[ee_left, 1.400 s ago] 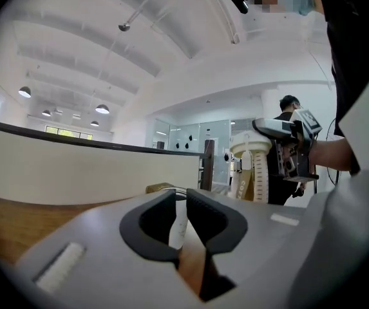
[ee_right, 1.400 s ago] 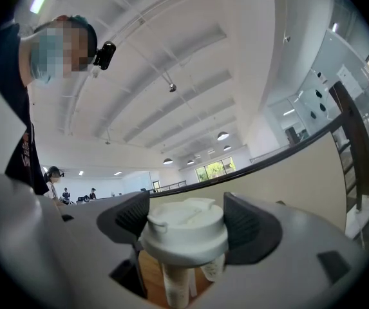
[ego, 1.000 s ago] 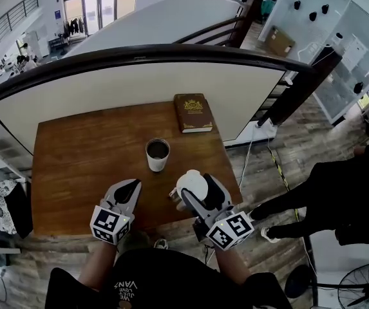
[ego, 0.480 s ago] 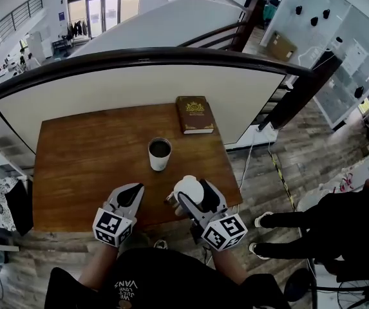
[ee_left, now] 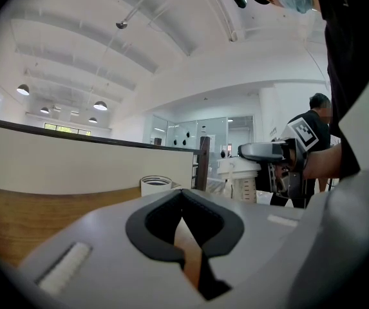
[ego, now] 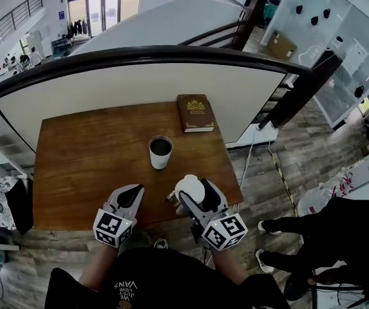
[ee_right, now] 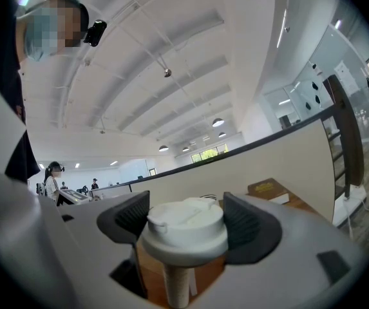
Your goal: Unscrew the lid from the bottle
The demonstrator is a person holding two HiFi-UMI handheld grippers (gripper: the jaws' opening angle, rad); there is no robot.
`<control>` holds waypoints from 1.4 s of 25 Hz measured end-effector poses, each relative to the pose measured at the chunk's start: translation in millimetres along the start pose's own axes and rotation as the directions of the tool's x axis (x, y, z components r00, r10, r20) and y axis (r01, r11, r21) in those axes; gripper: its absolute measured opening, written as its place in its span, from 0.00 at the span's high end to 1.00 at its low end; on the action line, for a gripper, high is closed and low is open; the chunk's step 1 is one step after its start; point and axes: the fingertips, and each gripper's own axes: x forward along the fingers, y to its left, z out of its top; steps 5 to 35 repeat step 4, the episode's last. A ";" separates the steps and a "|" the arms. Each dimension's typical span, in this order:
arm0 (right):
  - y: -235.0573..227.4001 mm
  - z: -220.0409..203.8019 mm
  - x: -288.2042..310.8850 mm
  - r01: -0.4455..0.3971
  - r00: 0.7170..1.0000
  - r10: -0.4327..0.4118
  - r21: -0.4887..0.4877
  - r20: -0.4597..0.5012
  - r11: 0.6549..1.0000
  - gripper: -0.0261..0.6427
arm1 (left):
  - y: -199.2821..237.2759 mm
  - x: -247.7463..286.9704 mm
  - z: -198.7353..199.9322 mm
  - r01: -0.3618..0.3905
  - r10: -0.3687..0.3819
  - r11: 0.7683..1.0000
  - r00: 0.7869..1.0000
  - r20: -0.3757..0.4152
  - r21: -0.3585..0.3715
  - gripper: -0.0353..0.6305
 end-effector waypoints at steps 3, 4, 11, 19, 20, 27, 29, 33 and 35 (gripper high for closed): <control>0.0 -0.2 -0.1 0.004 1.000 -0.004 0.003 -0.002 1.000 0.47 | -0.5 -1.3 -0.3 0.001 -0.001 1.000 1.000 -0.005 0.000 0.93; 0.1 -0.1 -0.1 0.005 1.000 -0.005 0.003 -0.002 1.000 0.47 | -0.4 -1.9 -0.2 0.001 -0.001 1.000 1.000 -0.006 0.000 0.93; 0.1 -0.1 -0.1 0.005 1.000 -0.005 0.003 -0.002 1.000 0.47 | -0.4 -1.9 -0.2 0.001 -0.001 1.000 1.000 -0.006 0.000 0.93; 0.1 -0.1 -0.1 0.005 1.000 -0.005 0.003 -0.002 1.000 0.47 | -0.4 -1.9 -0.2 0.001 -0.001 1.000 1.000 -0.006 0.000 0.93; 0.1 -0.1 -0.1 0.005 1.000 -0.005 0.003 -0.002 1.000 0.47 | -0.4 -1.9 -0.2 0.001 -0.001 1.000 1.000 -0.006 0.000 0.93; 0.1 -0.1 -0.1 0.005 1.000 -0.005 0.003 -0.002 1.000 0.47 | -0.4 -1.9 -0.2 0.001 -0.001 1.000 1.000 -0.006 0.000 0.93; 0.1 -0.1 -0.1 0.005 1.000 -0.005 0.003 -0.002 1.000 0.47 | -0.4 -1.9 -0.2 0.001 -0.001 1.000 1.000 -0.006 0.000 0.93; 0.1 -0.1 -0.1 0.005 1.000 -0.005 0.003 -0.002 1.000 0.47 | -0.4 -1.9 -0.2 0.001 -0.001 1.000 1.000 -0.006 0.000 0.93; 0.1 -0.1 -0.1 0.005 1.000 -0.005 0.003 -0.002 1.000 0.47 | -0.4 -1.9 -0.2 0.001 -0.001 1.000 1.000 -0.006 0.000 0.93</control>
